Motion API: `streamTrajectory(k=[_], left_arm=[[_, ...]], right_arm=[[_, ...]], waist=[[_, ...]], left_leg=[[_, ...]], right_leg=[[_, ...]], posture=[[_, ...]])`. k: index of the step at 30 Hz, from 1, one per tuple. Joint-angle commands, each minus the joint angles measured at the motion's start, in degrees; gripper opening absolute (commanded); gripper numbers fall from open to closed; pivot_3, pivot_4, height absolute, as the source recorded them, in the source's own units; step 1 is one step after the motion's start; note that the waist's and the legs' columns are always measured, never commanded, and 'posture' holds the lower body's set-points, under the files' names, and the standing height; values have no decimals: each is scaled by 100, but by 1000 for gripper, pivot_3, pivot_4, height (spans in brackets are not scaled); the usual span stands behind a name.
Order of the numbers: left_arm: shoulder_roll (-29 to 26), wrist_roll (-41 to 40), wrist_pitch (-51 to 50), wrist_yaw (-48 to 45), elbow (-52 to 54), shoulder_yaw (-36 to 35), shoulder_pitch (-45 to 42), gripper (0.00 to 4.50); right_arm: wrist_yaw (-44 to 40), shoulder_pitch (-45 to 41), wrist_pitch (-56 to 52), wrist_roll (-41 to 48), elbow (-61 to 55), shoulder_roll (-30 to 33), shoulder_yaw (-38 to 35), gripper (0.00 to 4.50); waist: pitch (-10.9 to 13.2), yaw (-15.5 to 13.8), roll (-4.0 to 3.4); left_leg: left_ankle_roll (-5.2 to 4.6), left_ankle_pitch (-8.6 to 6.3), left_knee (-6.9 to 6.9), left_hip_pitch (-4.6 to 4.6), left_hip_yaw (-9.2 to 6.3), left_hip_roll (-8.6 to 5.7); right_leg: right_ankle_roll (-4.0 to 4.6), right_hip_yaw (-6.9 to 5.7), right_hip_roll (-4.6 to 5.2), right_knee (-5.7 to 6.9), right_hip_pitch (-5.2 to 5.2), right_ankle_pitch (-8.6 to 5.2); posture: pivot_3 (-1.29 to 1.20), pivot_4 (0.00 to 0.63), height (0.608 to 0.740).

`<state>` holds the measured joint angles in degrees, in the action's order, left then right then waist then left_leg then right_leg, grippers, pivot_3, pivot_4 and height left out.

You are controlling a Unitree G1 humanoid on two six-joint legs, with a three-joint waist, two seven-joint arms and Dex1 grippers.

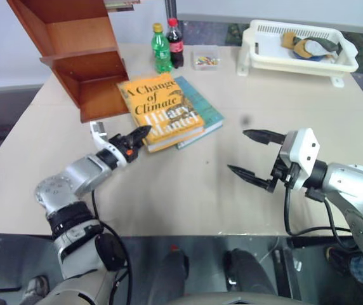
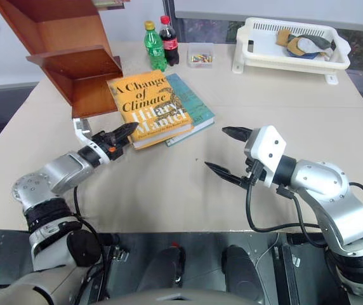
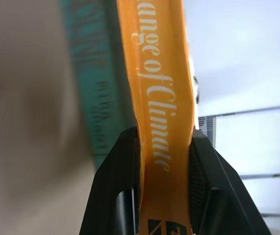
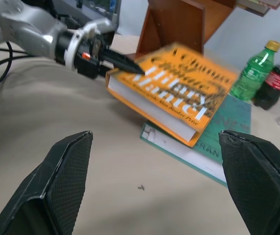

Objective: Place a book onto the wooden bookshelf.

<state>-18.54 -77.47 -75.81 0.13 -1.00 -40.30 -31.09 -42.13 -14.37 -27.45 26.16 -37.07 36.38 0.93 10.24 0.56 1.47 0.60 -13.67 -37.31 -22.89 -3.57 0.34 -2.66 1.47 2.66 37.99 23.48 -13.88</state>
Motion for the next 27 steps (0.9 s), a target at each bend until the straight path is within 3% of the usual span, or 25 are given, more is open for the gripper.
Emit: streamTrajectory(k=[1, 3, 7, 12, 16, 19, 24, 27], left_arm=[[-132, -520, 15, 51, 1215, 466, 109, 679], [-431, -168, 207, -150, 1822, 845, 235, 679], [-1632, 1531, 1296, -1263, 2772, 1924, 431, 679], [-3144, 4100, 3636, -2616, 2528, 2976, 514, 679], [-4237, 6188, 5902, -3228, 1425, 3486, 156, 679], [-4831, 7320, 7395, -3493, 306, 3792, -367, 679], [-5143, 8653, 9239, -3820, -1796, 4446, -1736, 679], [-4999, 9248, 10139, -3893, -3039, 4910, -2696, 679]], right_arm=[[-7, -111, 53, 112, -63, -25, -76, 4229], [-2, -139, 35, 176, -25, -37, -145, 4229], [-1, -212, 6, 382, 72, -15, -375, 4229], [90, -518, -48, 668, 234, -170, -500, 4229], [191, -939, -45, 787, 399, -466, -373, 4229], [222, -1199, -1, 772, 555, -688, -274, 4229], [214, -1530, 171, 640, 858, -997, -92, 4229], [206, -1660, 289, 539, 1006, -1148, 1, 4229]], waist=[[0, -40, 0], [0, -32, 0], [1, 21, -2], [6, 24, -12], [9, 25, -10], [11, 21, -12], [11, 3, -12], [15, 38, -11]], left_leg=[[1, 1, 0, 0, 0, -2], [2, 1, -1, 2, 5, -11], [1, 1, 6, 9, 17, -11], [-13, -7, 18, 15, 22, 0], [-15, -8, 17, 9, 25, 5], [-16, -8, 19, 0, 26, 8], [-17, -9, 19, -12, 22, 6], [-17, -8, 16, -16, 23, 6]], right_leg=[[0, -1, 4, 1, -1, 0], [-1, 2, 5, 0, -3, 1], [0, 5, -6, 1, -3, 0], [5, 13, -25, -4, 0, -3], [5, 15, -30, -10, 4, -3], [4, 16, -35, -14, 13, -3], [2, 7, -33, -17, 15, -2], [1, 7, -34, -8, 22, -2]], posture=[[0, 150, 740], [0, 150, 740], [0, 150, 740], [0, 150, 740], [0, 150, 740], [0, 150, 740], [0, 150, 740], [0, 150, 740]])
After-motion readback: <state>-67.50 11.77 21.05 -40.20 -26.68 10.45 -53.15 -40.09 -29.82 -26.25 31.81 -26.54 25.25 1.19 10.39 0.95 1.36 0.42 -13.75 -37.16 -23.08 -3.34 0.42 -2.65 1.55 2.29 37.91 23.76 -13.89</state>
